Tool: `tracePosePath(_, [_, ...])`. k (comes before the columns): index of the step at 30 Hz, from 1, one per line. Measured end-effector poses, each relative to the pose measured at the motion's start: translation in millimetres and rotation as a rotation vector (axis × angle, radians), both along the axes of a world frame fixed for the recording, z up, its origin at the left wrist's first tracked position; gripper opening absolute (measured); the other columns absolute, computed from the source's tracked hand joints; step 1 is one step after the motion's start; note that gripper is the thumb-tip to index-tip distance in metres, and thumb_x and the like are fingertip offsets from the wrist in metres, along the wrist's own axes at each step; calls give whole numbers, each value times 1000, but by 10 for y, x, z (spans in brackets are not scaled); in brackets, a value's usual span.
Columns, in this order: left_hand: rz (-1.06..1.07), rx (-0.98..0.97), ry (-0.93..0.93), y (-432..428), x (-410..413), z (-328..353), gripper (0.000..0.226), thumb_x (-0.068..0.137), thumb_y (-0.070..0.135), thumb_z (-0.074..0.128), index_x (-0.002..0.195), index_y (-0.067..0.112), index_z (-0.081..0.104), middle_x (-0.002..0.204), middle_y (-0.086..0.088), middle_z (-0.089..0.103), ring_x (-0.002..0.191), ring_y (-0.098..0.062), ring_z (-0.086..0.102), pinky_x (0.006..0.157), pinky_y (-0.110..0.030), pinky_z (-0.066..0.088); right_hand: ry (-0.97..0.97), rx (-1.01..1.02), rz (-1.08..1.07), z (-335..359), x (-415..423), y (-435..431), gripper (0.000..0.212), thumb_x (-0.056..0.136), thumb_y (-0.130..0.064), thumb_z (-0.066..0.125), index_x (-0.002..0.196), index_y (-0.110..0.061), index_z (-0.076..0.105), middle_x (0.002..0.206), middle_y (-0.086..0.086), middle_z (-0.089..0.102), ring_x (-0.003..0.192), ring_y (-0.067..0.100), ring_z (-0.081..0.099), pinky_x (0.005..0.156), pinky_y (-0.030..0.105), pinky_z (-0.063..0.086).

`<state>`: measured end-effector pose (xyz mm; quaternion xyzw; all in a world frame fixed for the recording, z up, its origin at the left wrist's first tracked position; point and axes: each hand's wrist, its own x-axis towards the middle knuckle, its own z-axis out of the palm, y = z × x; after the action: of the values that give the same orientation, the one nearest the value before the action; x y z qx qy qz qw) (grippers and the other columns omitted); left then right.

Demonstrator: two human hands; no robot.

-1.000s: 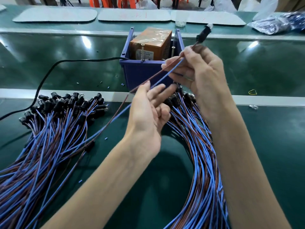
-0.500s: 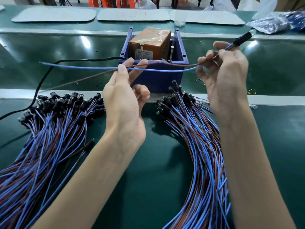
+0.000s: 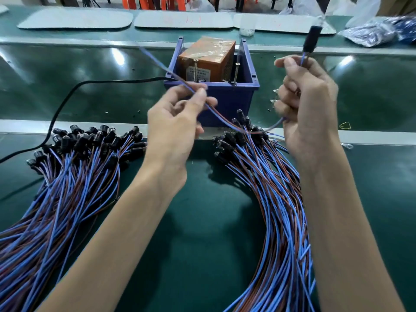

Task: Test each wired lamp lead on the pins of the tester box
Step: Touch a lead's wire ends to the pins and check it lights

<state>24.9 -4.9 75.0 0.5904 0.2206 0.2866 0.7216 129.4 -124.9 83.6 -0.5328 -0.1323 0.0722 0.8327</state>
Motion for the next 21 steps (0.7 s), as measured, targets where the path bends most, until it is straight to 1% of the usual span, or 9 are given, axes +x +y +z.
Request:
tracePosePath(2, [-160,143,67,-23,-3,-23,14,94,11,59,88,21,66,65,8,69,44,5,50,45,-8,36,-25,-106,52,-10,-4,-32,9,90,-6,60,82,-9,64,58,-3,32,46,5,20,38,16,18])
tracePosePath(4, [-287,259,123,-51,-7,-51,16,93,11,60,85,23,68,62,9,68,47,5,51,46,-8,37,-46,-216,119,-16,-18,-31,4,85,-9,67,81,-8,67,58,-1,42,44,4,24,36,14,20])
tracePosePath(6, [-342,316,156,-70,-6,-84,16,92,14,62,82,25,69,60,8,67,47,4,48,46,-9,37,-52,-300,169,-33,-41,-5,4,81,-11,73,80,-8,70,65,5,55,40,3,34,36,11,25])
tracePosePath(8, [-369,346,167,-74,-6,-108,16,91,16,64,80,27,70,59,6,65,47,2,44,46,-10,36,-52,-338,220,-55,-69,32,5,78,-10,75,77,-8,71,75,18,56,39,5,41,36,12,32])
tracePosePath(9, [-382,358,174,-71,-8,-116,16,90,18,65,79,28,71,59,5,65,48,1,43,46,-10,36,-57,-349,240,-70,-82,49,6,77,-8,76,77,-6,71,76,20,57,39,5,42,36,13,35])
tracePosePath(12, [-386,373,187,-44,-11,-135,16,89,21,66,79,31,72,61,2,67,52,-2,44,46,-9,35,-59,-338,289,-97,-103,93,6,79,-4,74,75,-1,70,72,13,68,41,6,42,37,19,42])
tracePosePath(14, [-361,374,183,-25,-5,-153,14,89,21,66,81,31,73,66,1,70,59,-3,50,47,-9,36,-35,-316,306,-102,-101,106,9,81,-4,72,73,-1,69,69,10,70,40,5,43,37,24,47])
tracePosePath(18, [-299,345,126,-27,15,-184,14,90,16,65,83,28,71,66,6,71,61,0,57,47,-10,39,-27,-312,270,-89,-82,97,14,86,-6,67,73,-3,64,62,4,70,37,2,45,37,14,40])
tracePosePath(21, [-214,322,73,-11,31,-191,15,91,13,63,84,26,69,64,7,69,66,-2,63,46,-11,40,-11,-284,247,-74,-65,88,15,91,-7,62,76,-4,60,63,4,71,36,3,47,36,9,35])
